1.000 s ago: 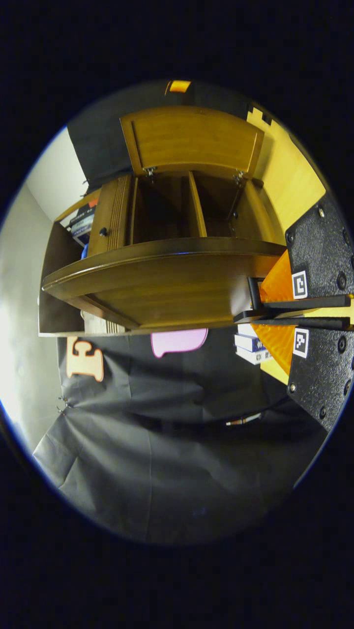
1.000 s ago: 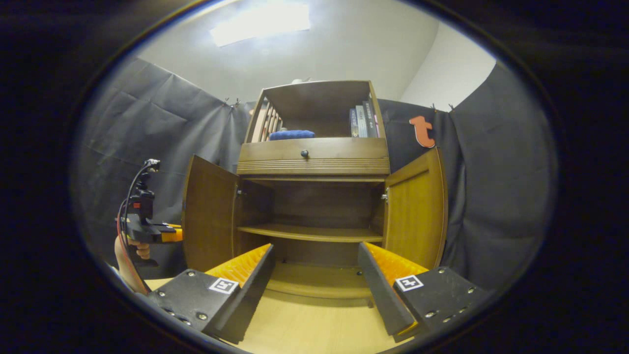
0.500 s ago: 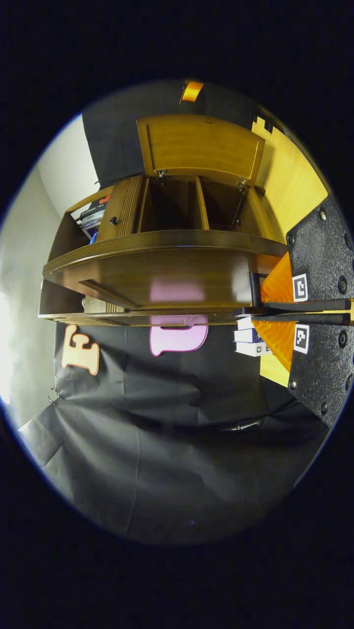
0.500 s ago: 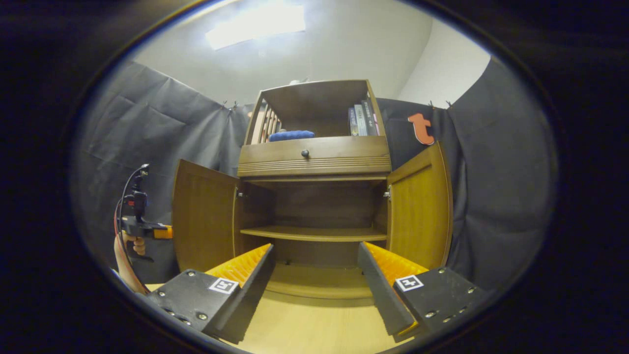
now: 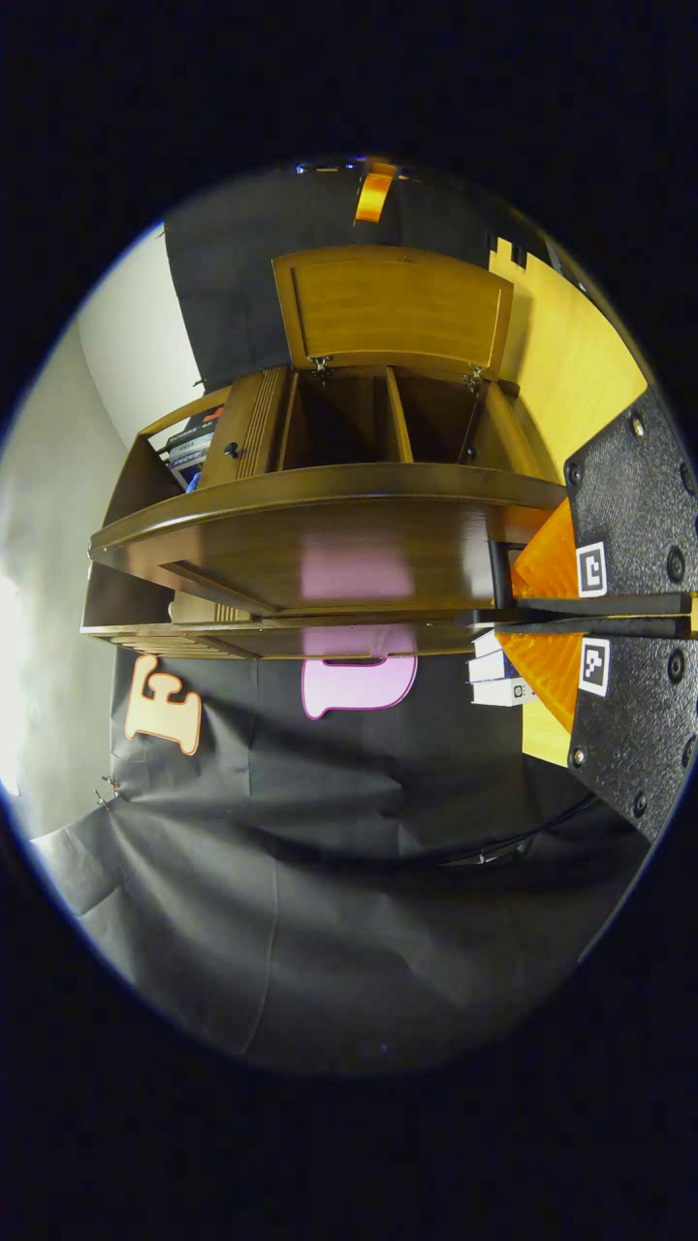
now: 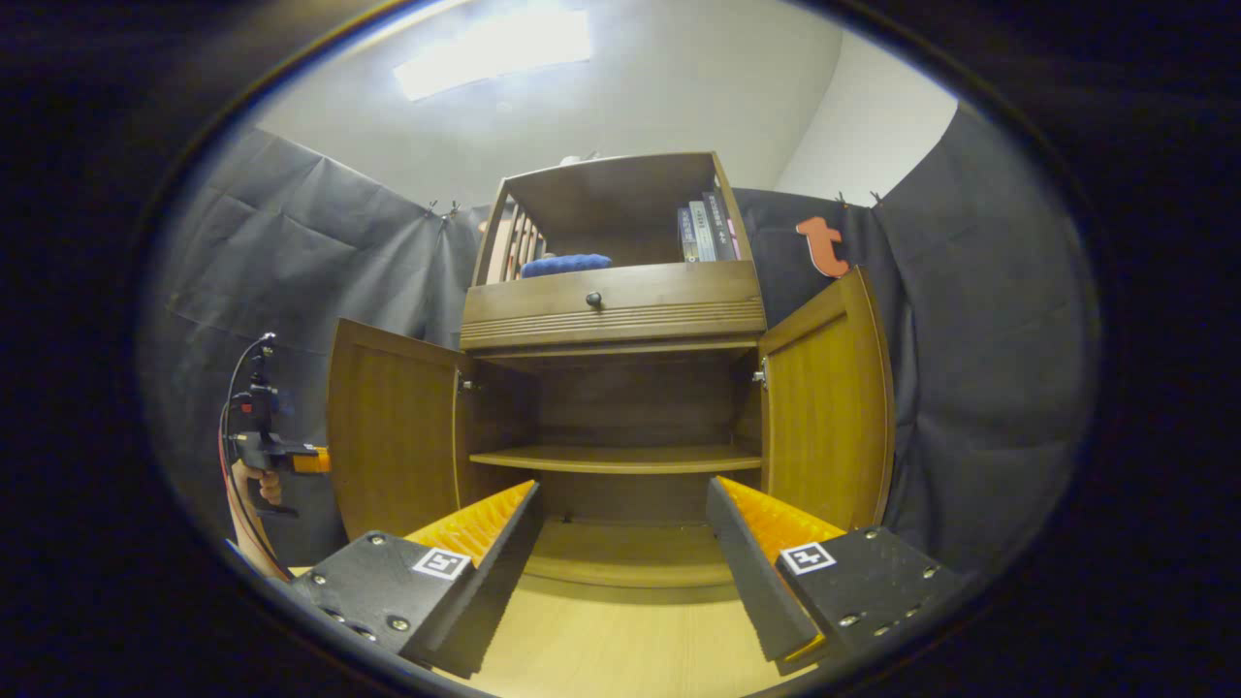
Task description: Open the right door of the double-door shoe cabinet with the right hand, and open the left door with the left hand.
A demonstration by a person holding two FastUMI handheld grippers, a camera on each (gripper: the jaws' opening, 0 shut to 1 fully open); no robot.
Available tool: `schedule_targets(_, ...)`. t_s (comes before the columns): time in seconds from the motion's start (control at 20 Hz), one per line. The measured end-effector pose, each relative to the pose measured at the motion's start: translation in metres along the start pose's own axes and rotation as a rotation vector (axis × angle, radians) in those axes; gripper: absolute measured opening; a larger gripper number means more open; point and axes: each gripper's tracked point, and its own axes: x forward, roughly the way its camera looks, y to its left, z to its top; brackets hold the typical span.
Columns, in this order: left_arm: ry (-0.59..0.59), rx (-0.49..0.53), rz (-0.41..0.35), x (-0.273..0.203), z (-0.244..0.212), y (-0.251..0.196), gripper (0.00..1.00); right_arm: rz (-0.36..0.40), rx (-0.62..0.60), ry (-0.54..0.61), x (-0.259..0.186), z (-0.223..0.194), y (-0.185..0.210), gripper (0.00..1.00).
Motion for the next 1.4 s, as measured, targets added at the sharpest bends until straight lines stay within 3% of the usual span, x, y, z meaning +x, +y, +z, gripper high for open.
schedule_targets(0.15,0.051,-0.002,-0.003,-0.009,-0.012,-0.005,0.03,-0.003,-0.006,-0.001,0.0,0.001,-0.002,0.97)
schedule_targets(0.35,-0.004,0.024,0.098,-0.034,0.001,0.009,0.39,0.001,0.004,-0.011,-0.001,0.005,-0.004,1.0)
schedule_targets(0.45,0.002,0.004,0.127,-0.046,-0.001,0.008,0.43,0.009,0.008,-0.01,-0.003,0.003,-0.002,1.0)
schedule_targets(0.5,0.004,0.013,0.148,-0.052,0.0,0.009,0.54,0.011,0.006,-0.008,-0.004,0.002,-0.002,1.0)
schedule_targets(0.55,0.003,0.023,0.18,-0.058,0.003,0.013,0.55,0.014,0.003,-0.006,-0.005,0.002,-0.002,1.0)
schedule_targets(0.7,-0.024,0.01,0.234,-0.073,0.017,0.01,0.69,0.014,-0.004,-0.006,-0.012,0.002,-0.005,0.97)
schedule_targets(0.9,-0.069,-0.006,0.305,-0.094,0.035,0.0,0.75,0.011,0.003,-0.022,-0.021,0.009,-0.012,1.0)
schedule_targets(1.0,-0.113,-0.03,0.325,-0.106,0.048,-0.01,0.84,0.011,0.011,-0.034,-0.027,0.012,-0.017,1.0)
schedule_targets(1.15,-0.137,-0.033,0.332,-0.115,0.058,-0.033,0.86,0.014,0.018,-0.033,-0.032,0.013,-0.024,0.97)
schedule_targets(1.2,-0.146,-0.026,0.336,-0.116,0.064,-0.041,0.92,0.01,0.013,-0.032,-0.033,0.014,-0.028,1.0)
schedule_targets(1.4,-0.181,-0.014,0.328,-0.118,0.086,-0.076,0.92,0.005,0.008,-0.042,-0.039,0.021,-0.04,1.0)
